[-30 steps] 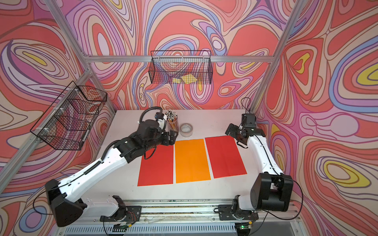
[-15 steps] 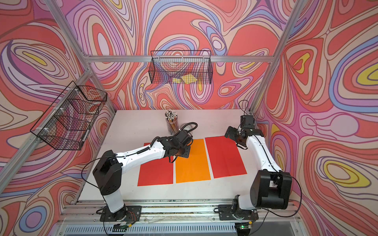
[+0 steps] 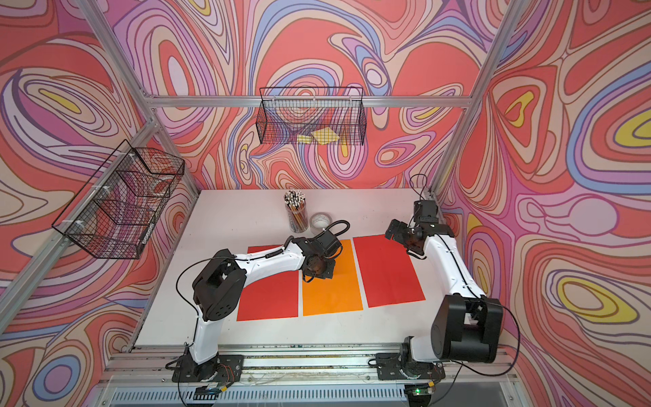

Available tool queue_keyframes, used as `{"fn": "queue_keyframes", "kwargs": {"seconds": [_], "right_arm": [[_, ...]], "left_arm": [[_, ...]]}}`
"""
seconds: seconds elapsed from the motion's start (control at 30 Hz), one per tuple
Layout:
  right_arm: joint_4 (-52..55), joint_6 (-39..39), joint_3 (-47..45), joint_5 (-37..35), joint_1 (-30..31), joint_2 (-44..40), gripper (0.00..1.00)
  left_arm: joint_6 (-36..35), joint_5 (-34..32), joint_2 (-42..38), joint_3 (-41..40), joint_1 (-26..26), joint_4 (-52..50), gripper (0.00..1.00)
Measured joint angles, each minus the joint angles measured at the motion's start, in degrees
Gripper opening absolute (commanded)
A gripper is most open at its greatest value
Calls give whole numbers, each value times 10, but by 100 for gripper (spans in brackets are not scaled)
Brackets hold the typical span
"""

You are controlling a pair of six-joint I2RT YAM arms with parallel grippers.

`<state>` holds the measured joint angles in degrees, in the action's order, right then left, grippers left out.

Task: Fold the rectangular paper in half along the long edge
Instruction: Move the paper at the center of the board.

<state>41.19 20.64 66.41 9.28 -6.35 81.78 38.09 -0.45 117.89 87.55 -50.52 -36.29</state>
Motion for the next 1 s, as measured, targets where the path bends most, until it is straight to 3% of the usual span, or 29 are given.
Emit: {"fn": "queue_keyframes", "kwargs": {"seconds": [0.7,1.0], "right_arm": [[5,0,0,8,0,-10,97],[7,2,-10,14,0,-10,97]], "left_arm": [[17,20,-7,-54,32,-1,0],[4,19,-84,-165,87,15,0]]}}
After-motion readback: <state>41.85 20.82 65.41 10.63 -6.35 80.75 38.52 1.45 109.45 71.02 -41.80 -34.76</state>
